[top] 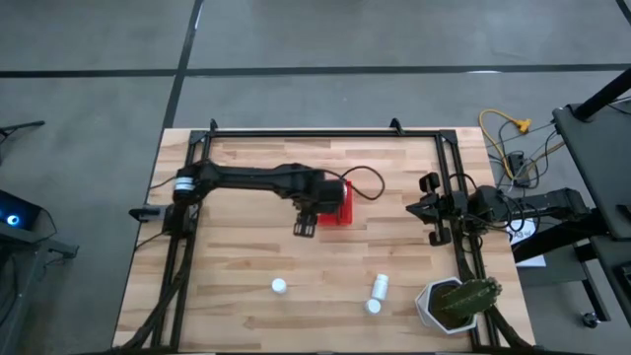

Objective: Pick and place pill bottles into a basket
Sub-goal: Put the top left white medicine bottle into the red bin

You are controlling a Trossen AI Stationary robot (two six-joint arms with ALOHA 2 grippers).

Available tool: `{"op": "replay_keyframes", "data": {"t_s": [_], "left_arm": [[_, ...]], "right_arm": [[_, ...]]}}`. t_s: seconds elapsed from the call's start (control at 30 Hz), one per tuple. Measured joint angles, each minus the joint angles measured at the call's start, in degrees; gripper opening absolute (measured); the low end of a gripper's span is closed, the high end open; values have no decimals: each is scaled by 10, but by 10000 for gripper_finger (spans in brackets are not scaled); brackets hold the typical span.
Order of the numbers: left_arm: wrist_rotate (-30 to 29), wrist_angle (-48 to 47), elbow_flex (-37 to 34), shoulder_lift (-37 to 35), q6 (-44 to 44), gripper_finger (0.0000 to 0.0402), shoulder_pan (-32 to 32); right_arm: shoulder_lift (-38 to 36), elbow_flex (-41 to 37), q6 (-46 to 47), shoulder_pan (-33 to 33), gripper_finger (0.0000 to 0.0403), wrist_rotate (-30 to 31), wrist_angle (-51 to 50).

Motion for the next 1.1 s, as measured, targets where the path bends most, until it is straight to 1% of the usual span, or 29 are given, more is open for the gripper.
{"op": "replay_keyframes", "data": {"t_s": [0.2, 0.37, 0.77, 0.9, 1.0, 1.1], "left_arm": [[0, -19, 95, 65, 35, 158, 0], [1, -32, 146, 96, 49, 158, 10], [1, -39, 186, 139, 89, 158, 28], [1, -44, 208, 167, 90, 158, 32], [2, -65, 245, 198, 92, 158, 36], [3, -50, 244, 205, 104, 158, 40]], "right_arm": [[0, 0, 0, 0, 9, 0, 0], [2, 0, -18, 0, 9, -1, -23], [4, 0, -15, 0, 9, 0, -30], [4, 0, -15, 0, 9, 0, -30], [5, 0, -16, 0, 9, 0, -29], [5, 0, -15, 0, 9, 0, -29]]}}
